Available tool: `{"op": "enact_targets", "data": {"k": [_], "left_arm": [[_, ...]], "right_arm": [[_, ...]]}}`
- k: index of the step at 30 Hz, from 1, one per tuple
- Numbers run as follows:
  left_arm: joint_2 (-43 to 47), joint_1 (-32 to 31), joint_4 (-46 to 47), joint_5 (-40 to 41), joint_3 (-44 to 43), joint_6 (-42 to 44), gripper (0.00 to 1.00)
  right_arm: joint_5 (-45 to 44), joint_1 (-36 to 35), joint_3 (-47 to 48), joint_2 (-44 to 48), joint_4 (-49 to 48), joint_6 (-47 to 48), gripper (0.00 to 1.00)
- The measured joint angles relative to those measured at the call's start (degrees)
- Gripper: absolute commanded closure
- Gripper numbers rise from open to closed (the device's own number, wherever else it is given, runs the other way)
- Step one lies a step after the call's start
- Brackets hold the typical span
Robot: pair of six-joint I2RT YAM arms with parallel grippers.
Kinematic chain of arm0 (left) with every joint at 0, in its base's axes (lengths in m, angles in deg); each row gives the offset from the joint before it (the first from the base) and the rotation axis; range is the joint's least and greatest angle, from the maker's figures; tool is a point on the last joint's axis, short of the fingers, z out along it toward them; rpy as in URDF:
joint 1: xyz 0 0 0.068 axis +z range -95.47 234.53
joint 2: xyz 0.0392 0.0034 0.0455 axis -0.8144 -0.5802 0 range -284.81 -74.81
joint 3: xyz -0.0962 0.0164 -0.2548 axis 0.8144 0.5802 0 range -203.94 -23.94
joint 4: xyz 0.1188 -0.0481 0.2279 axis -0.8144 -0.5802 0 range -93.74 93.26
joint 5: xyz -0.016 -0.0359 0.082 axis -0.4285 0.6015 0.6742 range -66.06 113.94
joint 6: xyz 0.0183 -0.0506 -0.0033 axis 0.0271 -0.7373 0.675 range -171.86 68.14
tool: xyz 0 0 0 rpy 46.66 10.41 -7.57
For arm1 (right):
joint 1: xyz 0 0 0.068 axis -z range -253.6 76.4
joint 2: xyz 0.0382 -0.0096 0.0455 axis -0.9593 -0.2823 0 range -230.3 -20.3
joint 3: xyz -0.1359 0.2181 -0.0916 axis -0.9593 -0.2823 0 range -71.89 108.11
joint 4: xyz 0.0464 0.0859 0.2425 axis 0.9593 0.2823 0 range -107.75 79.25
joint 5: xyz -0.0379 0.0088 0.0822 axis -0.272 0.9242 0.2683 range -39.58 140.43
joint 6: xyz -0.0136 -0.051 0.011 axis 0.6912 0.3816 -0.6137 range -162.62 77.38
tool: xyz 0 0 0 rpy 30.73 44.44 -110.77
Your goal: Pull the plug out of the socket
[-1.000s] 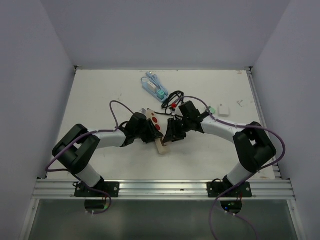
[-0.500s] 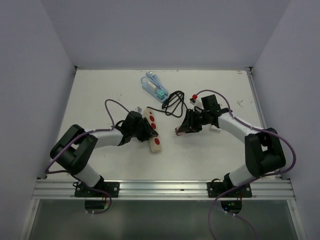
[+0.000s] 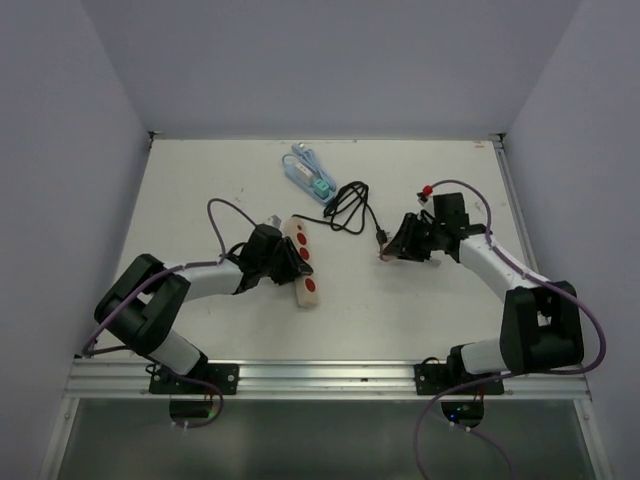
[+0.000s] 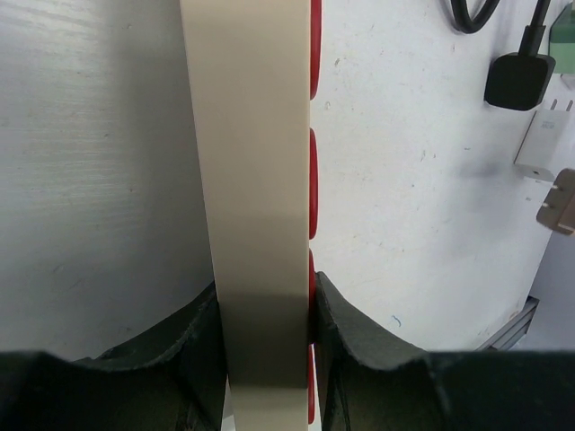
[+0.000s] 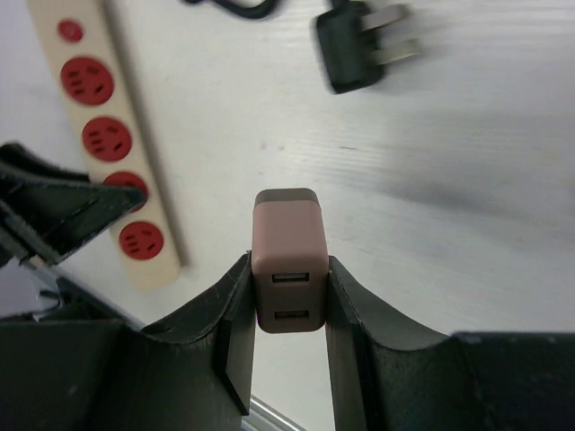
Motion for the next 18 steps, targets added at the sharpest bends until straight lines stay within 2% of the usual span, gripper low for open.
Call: {"op": "enact_targets", "data": {"k": [5,9,12,14,16,17,18], "left_arm": [[1.4,0.6,-0.5,-0.1,1.0,0.2,1.0],[2.1,1.5,-0.6,-0.7,1.7,0.5,1.0],[3.0,2.3,-1.2,-1.0,2.3,0.7,1.0],[3.6,2.8,-1.9,-1.0,2.5,1.1,1.0],[4.0,3.2,-2.4,-1.0,2.7,1.4,1.0],[4.3,3.4,-2.7,-1.0,2.8,1.6,1.0],[4.4,3.7,-3.0,-1.1,2.8,1.6,1.0]], "right_arm": [[-5.2,7.5,-4.1,3.0,-2.4,-3.1,0.99],[-7.3,8.8,-4.6,2.4,-4.9,-5.3,0.91],[-8.0,8.8,-4.9,0.8,-7.8,-7.0,0.78],[-8.4,9.1,-5.5,-0.3,-9.6,-7.9,0.75],[-8.7,9.6,-6.3,-1.2,-10.5,-8.8,0.68],[-9.1,9.8,-6.7,-1.6,-11.0,-9.2,0.64],[-9.6,10.0,-7.1,-2.0,-11.2,-9.6,0.54]]}}
